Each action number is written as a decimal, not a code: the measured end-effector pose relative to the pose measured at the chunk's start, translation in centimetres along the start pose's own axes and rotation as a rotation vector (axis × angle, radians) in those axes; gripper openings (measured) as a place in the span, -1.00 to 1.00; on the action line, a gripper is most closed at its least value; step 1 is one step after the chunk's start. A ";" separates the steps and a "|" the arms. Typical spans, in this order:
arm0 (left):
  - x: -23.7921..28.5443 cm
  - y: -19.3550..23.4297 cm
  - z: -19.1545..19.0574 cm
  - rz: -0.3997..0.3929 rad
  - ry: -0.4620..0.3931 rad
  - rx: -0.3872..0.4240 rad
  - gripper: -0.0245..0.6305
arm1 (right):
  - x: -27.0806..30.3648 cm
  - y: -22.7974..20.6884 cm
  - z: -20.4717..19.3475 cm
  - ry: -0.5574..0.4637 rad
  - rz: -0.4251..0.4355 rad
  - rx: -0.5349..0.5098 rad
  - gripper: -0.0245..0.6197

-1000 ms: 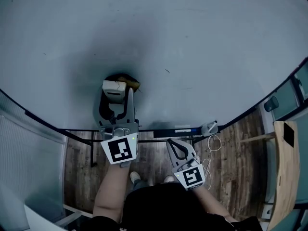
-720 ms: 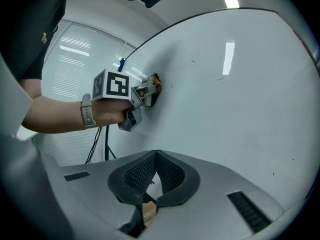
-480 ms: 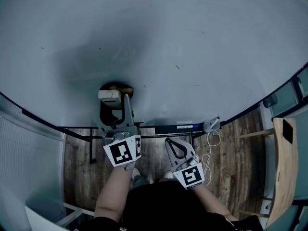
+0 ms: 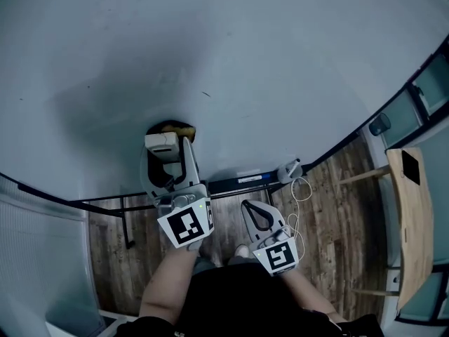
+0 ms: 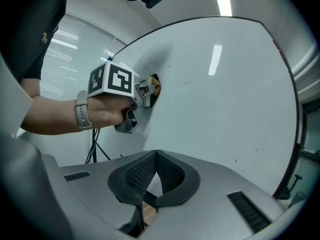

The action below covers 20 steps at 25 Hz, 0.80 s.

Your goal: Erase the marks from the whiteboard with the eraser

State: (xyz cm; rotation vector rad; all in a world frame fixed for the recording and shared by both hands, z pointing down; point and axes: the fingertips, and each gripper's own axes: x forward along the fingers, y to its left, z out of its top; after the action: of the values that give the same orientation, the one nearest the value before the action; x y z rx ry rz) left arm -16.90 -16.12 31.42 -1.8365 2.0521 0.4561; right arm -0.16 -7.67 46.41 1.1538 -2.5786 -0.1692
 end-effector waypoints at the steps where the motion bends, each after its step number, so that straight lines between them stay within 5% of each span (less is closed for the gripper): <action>1: 0.2 -0.7 0.1 -0.005 0.002 0.002 -0.15 | -0.4 -0.5 -0.2 0.001 -0.015 0.002 -0.83; 8: 1.3 -8.0 1.6 -0.057 0.022 -0.039 -0.15 | -4.2 -4.3 -1.3 0.012 -0.116 0.027 -0.83; 20: 2.0 -19.7 1.6 -0.319 0.031 -0.084 -0.15 | -9.7 -9.4 -3.1 0.039 -0.312 0.052 -0.83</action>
State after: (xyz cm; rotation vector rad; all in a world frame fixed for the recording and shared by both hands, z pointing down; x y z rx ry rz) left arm 2.51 -19.24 28.94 -2.1829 1.7355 0.4332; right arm 13.55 -6.68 44.97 1.5577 -2.3678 -0.1472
